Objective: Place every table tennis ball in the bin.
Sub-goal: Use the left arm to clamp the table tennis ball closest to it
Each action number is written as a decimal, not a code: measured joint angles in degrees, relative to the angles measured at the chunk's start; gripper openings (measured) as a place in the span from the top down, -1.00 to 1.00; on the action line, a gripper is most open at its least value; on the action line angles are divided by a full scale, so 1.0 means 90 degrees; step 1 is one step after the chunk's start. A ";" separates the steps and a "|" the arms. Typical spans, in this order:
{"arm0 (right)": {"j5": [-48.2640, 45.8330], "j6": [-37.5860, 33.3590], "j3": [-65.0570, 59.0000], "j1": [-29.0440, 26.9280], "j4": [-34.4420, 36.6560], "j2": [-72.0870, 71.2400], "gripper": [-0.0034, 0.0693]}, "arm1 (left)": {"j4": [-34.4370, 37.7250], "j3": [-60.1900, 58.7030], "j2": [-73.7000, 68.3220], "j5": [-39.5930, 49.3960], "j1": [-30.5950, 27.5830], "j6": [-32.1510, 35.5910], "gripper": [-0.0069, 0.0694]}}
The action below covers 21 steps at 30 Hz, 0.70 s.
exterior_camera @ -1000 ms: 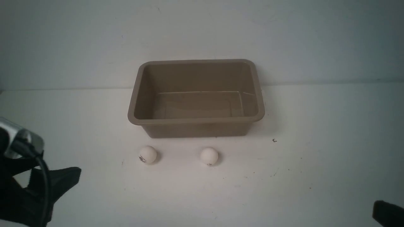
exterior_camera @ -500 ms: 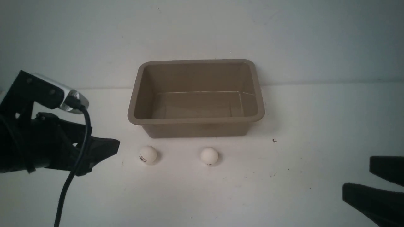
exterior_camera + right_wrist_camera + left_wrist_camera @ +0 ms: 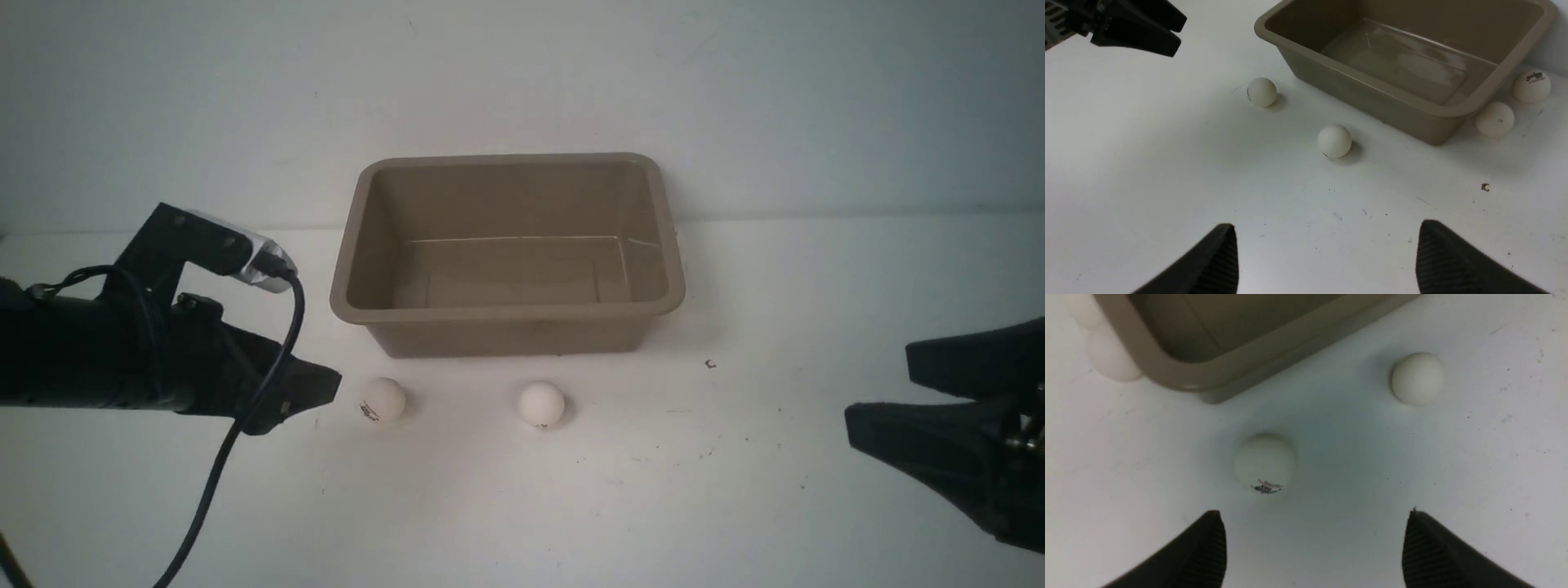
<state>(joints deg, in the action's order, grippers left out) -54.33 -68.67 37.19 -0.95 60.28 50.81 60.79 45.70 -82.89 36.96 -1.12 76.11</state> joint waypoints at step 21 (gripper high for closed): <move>0.0020 -0.0314 0.0007 0.0000 0.0043 0.0238 -0.54 | -0.0023 0.0469 -0.1478 -0.1504 0.0811 -0.0222 -0.54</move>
<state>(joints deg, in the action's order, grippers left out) -54.15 -71.50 37.26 -0.95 60.67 52.96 60.59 49.92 -96.19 23.42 6.18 74.10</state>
